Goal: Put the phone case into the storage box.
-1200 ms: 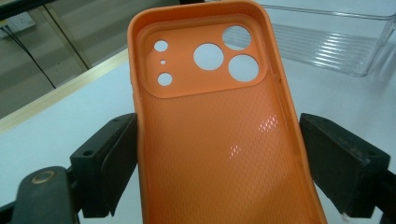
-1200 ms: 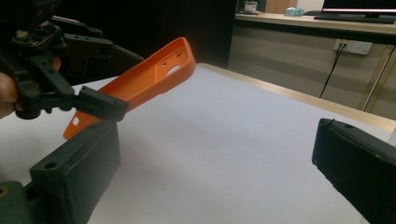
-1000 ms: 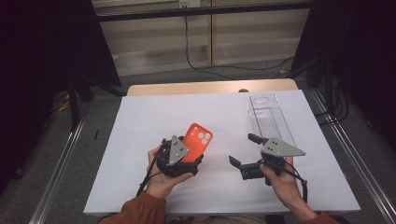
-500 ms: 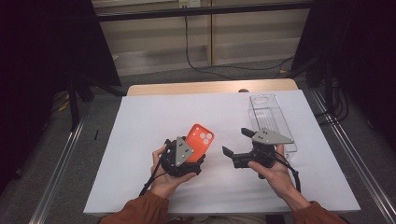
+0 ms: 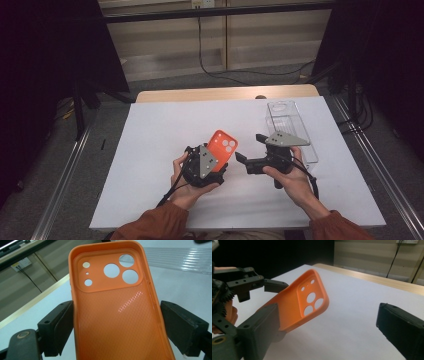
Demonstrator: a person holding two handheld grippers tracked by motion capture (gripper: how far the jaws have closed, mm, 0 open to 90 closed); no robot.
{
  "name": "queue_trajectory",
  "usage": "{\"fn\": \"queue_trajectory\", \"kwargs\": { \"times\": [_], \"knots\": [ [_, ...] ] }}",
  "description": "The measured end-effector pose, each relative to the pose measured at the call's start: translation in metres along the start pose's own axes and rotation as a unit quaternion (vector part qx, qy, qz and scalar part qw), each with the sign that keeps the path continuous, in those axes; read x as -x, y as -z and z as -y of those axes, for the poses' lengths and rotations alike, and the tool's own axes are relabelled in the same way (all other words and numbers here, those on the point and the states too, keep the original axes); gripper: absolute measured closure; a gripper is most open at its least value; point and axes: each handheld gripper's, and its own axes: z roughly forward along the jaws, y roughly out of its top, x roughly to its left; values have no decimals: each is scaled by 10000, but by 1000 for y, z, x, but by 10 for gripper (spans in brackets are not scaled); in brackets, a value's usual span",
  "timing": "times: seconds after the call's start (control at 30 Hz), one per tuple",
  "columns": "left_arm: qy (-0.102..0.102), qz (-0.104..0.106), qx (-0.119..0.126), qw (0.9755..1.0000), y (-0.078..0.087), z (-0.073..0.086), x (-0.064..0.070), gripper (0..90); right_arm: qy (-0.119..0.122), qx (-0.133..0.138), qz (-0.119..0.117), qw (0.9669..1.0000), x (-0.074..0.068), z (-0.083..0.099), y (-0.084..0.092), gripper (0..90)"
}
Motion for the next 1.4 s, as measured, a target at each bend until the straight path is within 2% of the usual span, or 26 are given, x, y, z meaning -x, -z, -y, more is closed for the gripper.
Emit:
{"fn": "queue_trajectory", "kwargs": {
  "times": [0.07, 0.13, 0.23, 0.27, 0.37, 0.47, 0.57, 0.63, 0.73, 0.8, 0.87, 0.93, 1.0, 1.1, 1.23, 1.33, 1.4],
  "knots": [
    [-12, -12, 39, 10000, -1, 0, 3, 145, -20, -85, 36, 10000, -1, -1, 0, 42],
    [3, -3, 43, 10000, -1, 1, 6, 145, -122, -144, -57, 9998, 0, -2, -1, 45],
    [-99, -5, 30, 9999, -1, 1, 9, 145, -118, -158, 40, 9998, 0, -4, -1, 74],
    [-123, -12, 47, 9999, -1, 1, 10, 145, -199, -189, -1, 9996, 1, -5, -2, 65],
    [-175, -23, 63, 9998, -2, 1, 13, 145, -361, -535, -124, 9978, 2, -8, -5, 35],
    [-146, -51, 77, 9999, -3, 1, 15, 145, -418, -693, -196, 9965, 3, -9, -9, 32],
    [-199, -87, 86, 9997, -4, 1, 16, 145, -407, -805, 25, 9959, 3, -11, -10, 55],
    [-197, -92, 101, 9997, -3, 1, 17, 145, -445, -780, -18, 9960, 4, -12, -11, 67],
    [-197, -107, 122, 9997, -4, 1, 17, 145, -302, -876, -62, 9957, 5, -13, -13, 69],
    [-197, -109, 124, 9997, -4, 1, 17, 145, -317, -947, 45, 9950, 5, -13, -14, 81],
    [-195, -114, 143, 9996, -4, 1, 17, 145, -339, -986, 32, 9945, 7, -13, -15, 83],
    [-183, -121, 150, 9996, -3, 0, 16, 145, -314, -1073, 67, 9937, 8, -13, -16, 107],
    [-186, -118, 130, 9997, -4, 0, 16, 145, -350, -1131, -51, 9929, 9, -14, -16, 156],
    [-176, -143, 118, 9997, -8, -1, 16, 145, -351, -1052, 4, 9938, 9, -17, -13, 237],
    [-196, -156, 143, 9996, -8, -1, 16, 145, -544, -1102, -71, 9924, 12, -20, -12, 319],
    [-209, -172, 165, 9995, -8, -1, 16, 145, -653, -1251, -94, 9899, 14, -20, -16, 380],
    [-232, -168, 146, 9995, -8, -1, 16, 145, -672, -1404, -118, 9877, 15, -20, -18, 391]
  ]
}}
